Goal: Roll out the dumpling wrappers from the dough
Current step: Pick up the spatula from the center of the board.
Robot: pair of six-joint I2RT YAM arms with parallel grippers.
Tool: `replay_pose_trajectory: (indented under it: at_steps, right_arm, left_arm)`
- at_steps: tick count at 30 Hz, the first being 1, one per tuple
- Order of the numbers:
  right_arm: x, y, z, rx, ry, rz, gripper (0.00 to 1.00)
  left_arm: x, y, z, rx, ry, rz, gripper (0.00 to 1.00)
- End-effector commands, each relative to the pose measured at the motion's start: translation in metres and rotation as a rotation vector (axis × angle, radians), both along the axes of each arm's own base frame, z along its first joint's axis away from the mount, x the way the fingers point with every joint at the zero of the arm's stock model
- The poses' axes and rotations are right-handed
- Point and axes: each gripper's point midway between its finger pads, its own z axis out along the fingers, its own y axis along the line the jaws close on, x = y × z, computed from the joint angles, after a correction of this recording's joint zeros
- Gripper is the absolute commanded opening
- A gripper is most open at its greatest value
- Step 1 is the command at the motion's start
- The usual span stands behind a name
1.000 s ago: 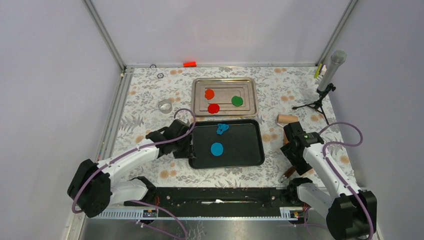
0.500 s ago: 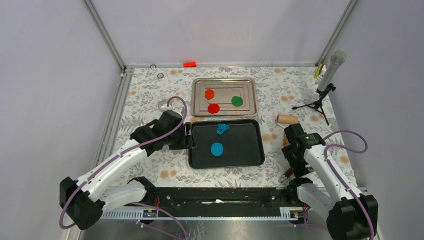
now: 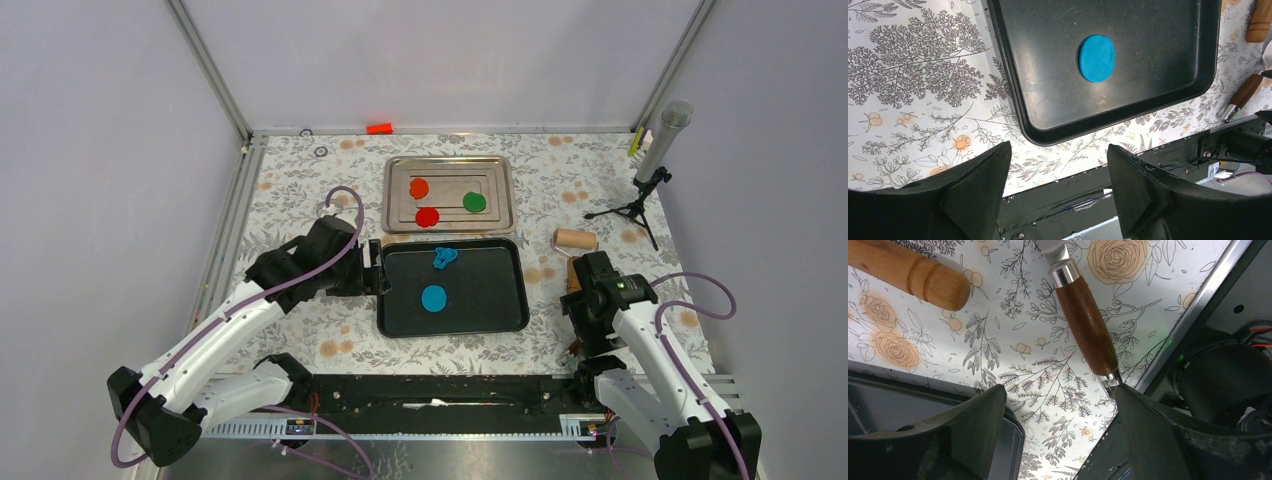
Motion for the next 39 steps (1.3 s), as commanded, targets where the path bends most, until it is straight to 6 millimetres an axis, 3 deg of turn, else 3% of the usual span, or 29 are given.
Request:
replay_pose_trajectory:
  at_steps: [1,13,18,24,31,39]
  right_arm:
    - [-0.008,-0.006,-0.002,-0.025,0.037,-0.053,0.88]
    - [0.005,-0.039,0.0,-0.242,0.122,0.02,0.89]
    - [0.007,-0.048,-0.001,-0.308,0.178,0.022,0.95]
    - [0.014,-0.034,-0.007,-0.235,0.175,0.016,0.95]
    - [0.012,-0.007,-0.045,-0.071,0.121,0.044,0.9]
    - [0.046,0.005,-0.033,-0.039,0.021,0.189,0.9]
  left_arm:
    - [0.006,-0.005,0.022,-0.035,-0.056,-0.013,0.77]
    - [0.005,-0.008,0.024,-0.026,-0.05,-0.055,0.77]
    - [0.007,-0.012,0.023,-0.033,-0.046,-0.054,0.76]
    - [0.009,-0.012,0.025,-0.033,-0.047,-0.054,0.76]
    - [0.006,-0.007,0.019,-0.019,-0.047,-0.045,0.75]
    - [0.009,-0.008,0.013,0.005,-0.032,-0.047,0.75]
